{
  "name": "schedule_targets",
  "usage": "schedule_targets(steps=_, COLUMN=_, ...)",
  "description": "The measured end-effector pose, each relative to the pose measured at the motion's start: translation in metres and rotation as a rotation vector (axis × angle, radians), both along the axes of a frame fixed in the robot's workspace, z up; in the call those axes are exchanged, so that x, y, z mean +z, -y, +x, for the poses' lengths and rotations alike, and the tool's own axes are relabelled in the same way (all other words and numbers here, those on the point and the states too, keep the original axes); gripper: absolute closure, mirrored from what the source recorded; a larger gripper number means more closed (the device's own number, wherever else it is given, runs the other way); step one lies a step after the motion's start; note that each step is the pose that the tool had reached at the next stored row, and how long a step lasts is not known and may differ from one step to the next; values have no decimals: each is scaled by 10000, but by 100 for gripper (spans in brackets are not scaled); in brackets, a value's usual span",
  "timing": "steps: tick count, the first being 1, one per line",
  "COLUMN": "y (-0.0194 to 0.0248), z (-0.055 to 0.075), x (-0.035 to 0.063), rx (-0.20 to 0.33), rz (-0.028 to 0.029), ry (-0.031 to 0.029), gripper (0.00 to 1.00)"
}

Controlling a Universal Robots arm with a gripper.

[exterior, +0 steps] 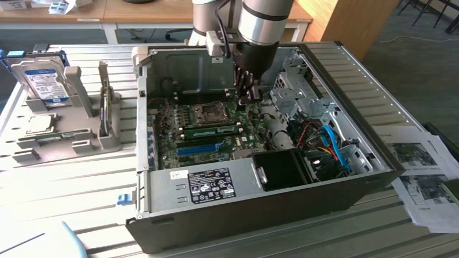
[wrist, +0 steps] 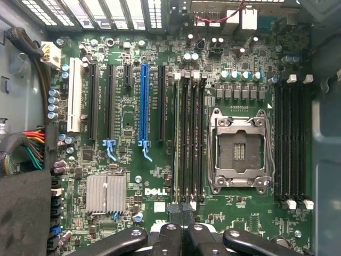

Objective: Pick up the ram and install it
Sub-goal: 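Press down the ram until it locks into place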

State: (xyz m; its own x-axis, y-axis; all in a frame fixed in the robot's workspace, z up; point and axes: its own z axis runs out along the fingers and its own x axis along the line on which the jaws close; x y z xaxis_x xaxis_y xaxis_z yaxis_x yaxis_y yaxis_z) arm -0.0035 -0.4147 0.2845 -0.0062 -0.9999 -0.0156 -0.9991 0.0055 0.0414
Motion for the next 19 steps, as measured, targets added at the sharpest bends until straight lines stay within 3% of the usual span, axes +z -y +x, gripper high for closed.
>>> schedule_targets(steps=19, y=0, z=0, x=-142, rx=0, rz=0, ry=-1, gripper=91)
